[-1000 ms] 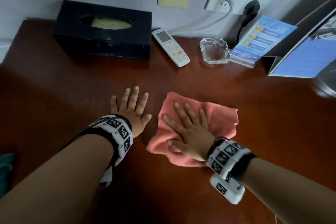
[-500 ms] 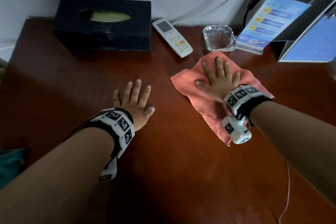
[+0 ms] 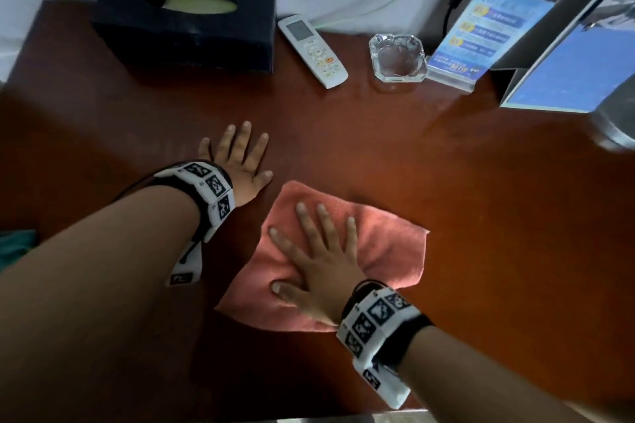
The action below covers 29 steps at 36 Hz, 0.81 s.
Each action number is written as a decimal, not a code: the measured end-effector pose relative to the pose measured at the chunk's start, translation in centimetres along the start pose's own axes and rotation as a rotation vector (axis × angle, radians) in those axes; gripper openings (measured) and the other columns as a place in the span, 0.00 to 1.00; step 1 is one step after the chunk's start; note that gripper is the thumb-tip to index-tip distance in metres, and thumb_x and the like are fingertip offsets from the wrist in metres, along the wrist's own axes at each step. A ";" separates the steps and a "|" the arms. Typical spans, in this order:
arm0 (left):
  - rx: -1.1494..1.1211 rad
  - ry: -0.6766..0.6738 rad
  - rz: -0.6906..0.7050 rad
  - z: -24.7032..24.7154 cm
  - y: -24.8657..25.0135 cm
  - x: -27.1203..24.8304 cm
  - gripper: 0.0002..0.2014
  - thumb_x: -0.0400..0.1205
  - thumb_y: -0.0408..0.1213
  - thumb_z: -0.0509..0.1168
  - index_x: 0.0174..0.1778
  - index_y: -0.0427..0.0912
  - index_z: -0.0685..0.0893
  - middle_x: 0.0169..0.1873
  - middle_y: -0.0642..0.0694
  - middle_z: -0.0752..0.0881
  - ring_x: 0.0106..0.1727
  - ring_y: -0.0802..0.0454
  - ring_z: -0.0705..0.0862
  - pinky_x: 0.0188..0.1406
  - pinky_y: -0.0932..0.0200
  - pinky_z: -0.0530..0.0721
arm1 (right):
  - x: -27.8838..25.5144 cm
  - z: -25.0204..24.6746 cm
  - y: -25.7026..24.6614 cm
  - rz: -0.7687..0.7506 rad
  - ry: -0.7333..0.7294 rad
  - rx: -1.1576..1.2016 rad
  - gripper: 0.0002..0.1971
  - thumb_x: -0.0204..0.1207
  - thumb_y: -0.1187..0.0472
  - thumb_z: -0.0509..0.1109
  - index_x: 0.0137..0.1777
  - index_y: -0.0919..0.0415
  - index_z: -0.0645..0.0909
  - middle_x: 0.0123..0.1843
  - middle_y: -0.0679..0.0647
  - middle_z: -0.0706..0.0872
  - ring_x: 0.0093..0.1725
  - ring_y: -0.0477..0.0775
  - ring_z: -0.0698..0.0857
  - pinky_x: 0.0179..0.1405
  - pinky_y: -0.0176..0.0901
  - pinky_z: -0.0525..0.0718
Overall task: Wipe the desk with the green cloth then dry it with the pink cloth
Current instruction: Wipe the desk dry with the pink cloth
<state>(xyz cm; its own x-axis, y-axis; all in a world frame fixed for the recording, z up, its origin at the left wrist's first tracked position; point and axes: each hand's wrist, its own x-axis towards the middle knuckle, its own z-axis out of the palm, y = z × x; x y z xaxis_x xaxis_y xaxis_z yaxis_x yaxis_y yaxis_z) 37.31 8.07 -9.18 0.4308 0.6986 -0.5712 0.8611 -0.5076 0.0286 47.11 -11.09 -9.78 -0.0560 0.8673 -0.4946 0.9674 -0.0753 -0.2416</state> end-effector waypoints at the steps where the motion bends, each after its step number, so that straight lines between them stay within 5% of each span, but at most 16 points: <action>1: 0.003 0.011 0.003 0.0 -0.1 0.0 0.32 0.86 0.57 0.42 0.81 0.57 0.33 0.80 0.50 0.28 0.81 0.49 0.30 0.77 0.37 0.36 | -0.2 0.3 -0.5 -0.006 0.000 0.007 0.39 0.75 0.30 0.52 0.79 0.30 0.32 0.77 0.47 0.16 0.74 0.54 0.14 0.68 0.72 0.18; 10: 0.148 0.143 0.037 0.1 1.4 -2.5 0.29 0.88 0.51 0.38 0.83 0.49 0.37 0.82 0.44 0.35 0.82 0.44 0.34 0.75 0.31 0.35 | -0.4 0.9 -2.7 0.069 0.010 -0.015 0.38 0.76 0.29 0.52 0.80 0.30 0.35 0.80 0.46 0.19 0.76 0.54 0.17 0.70 0.74 0.23; 16: -0.091 0.323 0.293 1.7 3.6 -9.1 0.30 0.88 0.44 0.45 0.83 0.45 0.39 0.83 0.46 0.39 0.83 0.48 0.39 0.81 0.44 0.43 | -2.5 1.2 -3.4 0.271 0.217 0.153 0.35 0.82 0.37 0.50 0.82 0.37 0.34 0.84 0.49 0.28 0.83 0.53 0.31 0.79 0.64 0.30; 20: -0.116 0.173 0.508 4.3 3.2 -12.4 0.30 0.88 0.40 0.46 0.83 0.40 0.39 0.83 0.43 0.40 0.83 0.51 0.39 0.80 0.56 0.40 | -4.6 2.9 -2.7 0.453 0.294 0.202 0.36 0.83 0.38 0.50 0.84 0.44 0.36 0.85 0.52 0.30 0.84 0.55 0.35 0.80 0.55 0.32; 23: -0.075 0.012 0.578 6.3 2.5 -13.4 0.30 0.89 0.42 0.45 0.83 0.40 0.39 0.83 0.44 0.41 0.83 0.52 0.41 0.81 0.56 0.42 | -5.4 3.5 -1.9 0.506 0.269 0.180 0.36 0.82 0.37 0.48 0.84 0.45 0.35 0.84 0.53 0.30 0.84 0.56 0.34 0.81 0.58 0.33; 29: 0.203 0.067 0.562 9.1 -0.3 -13.3 0.33 0.87 0.55 0.41 0.81 0.44 0.32 0.81 0.48 0.31 0.82 0.50 0.32 0.81 0.51 0.35 | -5.9 4.4 -3.5 0.547 0.166 0.139 0.37 0.80 0.32 0.41 0.81 0.42 0.28 0.82 0.53 0.24 0.82 0.57 0.28 0.80 0.64 0.33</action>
<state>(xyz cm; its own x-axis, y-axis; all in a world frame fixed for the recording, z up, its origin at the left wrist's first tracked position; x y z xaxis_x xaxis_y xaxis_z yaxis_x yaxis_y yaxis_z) 28.84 -5.63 -9.06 0.8267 0.3227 -0.4609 0.4311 -0.8897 0.1504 43.00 -18.16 -9.72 0.4927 0.7486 -0.4436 0.8025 -0.5880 -0.1011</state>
